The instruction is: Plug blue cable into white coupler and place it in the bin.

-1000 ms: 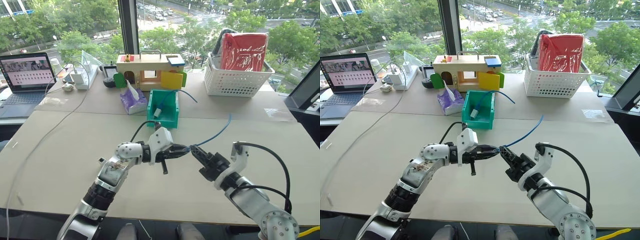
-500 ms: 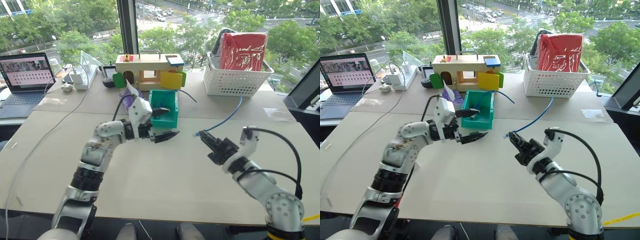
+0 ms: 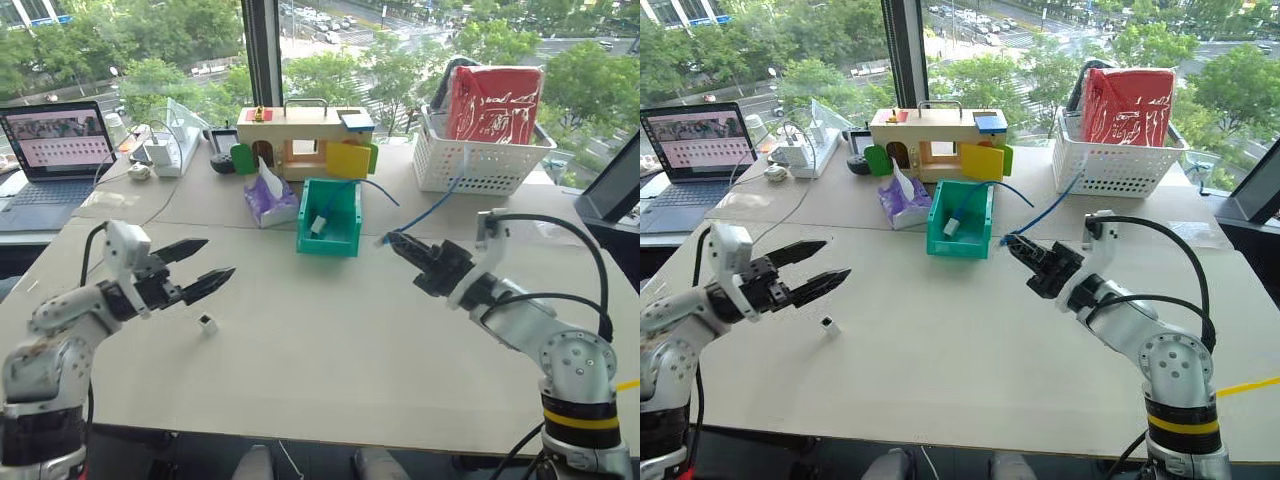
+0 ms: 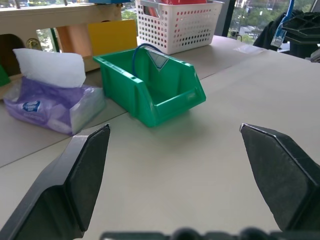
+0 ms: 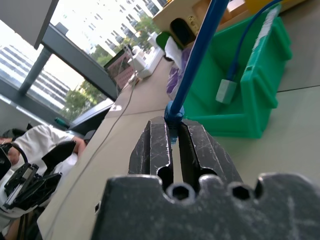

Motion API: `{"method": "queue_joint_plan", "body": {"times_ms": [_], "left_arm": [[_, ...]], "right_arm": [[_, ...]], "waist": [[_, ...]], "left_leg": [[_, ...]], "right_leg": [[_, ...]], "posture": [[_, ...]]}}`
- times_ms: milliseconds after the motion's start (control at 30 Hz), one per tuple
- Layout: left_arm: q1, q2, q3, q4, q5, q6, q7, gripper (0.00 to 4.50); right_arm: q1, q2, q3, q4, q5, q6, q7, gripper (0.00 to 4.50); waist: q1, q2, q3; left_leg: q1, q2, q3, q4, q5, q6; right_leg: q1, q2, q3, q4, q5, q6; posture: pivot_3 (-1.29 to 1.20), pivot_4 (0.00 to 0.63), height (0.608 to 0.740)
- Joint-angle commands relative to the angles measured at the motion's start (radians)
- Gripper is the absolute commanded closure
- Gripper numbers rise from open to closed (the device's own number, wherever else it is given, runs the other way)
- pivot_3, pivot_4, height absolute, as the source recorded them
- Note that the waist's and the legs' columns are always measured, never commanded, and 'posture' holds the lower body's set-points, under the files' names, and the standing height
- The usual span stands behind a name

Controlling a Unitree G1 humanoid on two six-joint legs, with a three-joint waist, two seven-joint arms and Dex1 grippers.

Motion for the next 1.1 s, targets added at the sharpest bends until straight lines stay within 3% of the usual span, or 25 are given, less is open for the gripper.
{"method": "queue_joint_plan", "body": {"times_ms": [33,167,300,500,900,1000,1100], "left_arm": [[0.094,0.032,0.124,-0.113,-0.063,0.007,0.007,0.04],[0.325,-0.026,0.163,-0.141,0.042,-0.081,0.054,0.04],[0.400,-0.094,0.110,-0.146,0.108,-0.156,0.112,0.04],[0.404,-0.169,0.008,-0.112,0.181,-0.211,0.194,0.04],[0.253,-0.195,-0.159,0.044,0.274,-0.255,0.256,0.04],[0.224,-0.182,-0.186,0.086,0.271,-0.267,0.219,0.68],[0.194,-0.156,-0.190,0.131,0.256,-0.278,0.166,1.69]], "right_arm": [[-0.038,-0.050,0.028,0.013,-0.017,0.071,0.091,4.50],[-0.060,-0.026,0.101,0.075,-0.111,0.102,0.126,4.50],[-0.071,-0.001,0.105,0.085,-0.144,0.112,0.140,4.50],[-0.069,0.025,0.086,0.073,-0.163,0.125,0.127,4.50],[-0.040,0.052,0.044,0.018,-0.187,0.120,0.069,4.50],[-0.038,0.052,0.036,0.012,-0.188,0.120,0.059,4.50],[-0.035,0.050,0.029,0.005,-0.190,0.123,0.052,4.50]], "waist": [[0.002,0.000,0.000],[-0.007,0.000,0.000],[-0.010,-0.001,0.001],[0.001,-0.003,0.000],[0.003,-0.003,0.000],[0.000,-0.003,0.000],[-0.003,-0.003,0.000]], "left_leg": [[0.000,0.000,0.001,0.000,0.000,0.000],[0.001,0.002,0.001,0.000,0.000,0.000],[0.002,0.002,0.003,-0.002,0.000,0.000],[0.001,0.002,0.004,-0.001,0.000,0.000],[0.001,0.003,0.004,-0.001,0.000,0.000],[0.001,0.003,0.004,-0.001,0.000,0.000],[0.001,0.003,0.004,-0.001,0.000,0.000]], "right_leg": [[0.000,0.000,0.000,0.000,0.000,0.000],[0.000,0.001,0.000,-0.001,-0.001,-0.001],[-0.001,0.001,0.001,0.000,-0.001,-0.003],[0.000,0.001,0.001,-0.001,-0.001,-0.002],[-0.001,0.001,0.000,0.001,-0.001,-0.002],[-0.001,0.001,0.001,0.000,-0.001,-0.002],[-0.001,0.001,0.000,0.001,-0.001,-0.002]], "posture": [[0.00,0.150,0.714],[0.00,0.150,0.714],[0.00,0.150,0.714],[0.00,0.150,0.714],[0.00,0.150,0.714],[0.00,0.150,0.714],[0.00,0.150,0.714]]}}
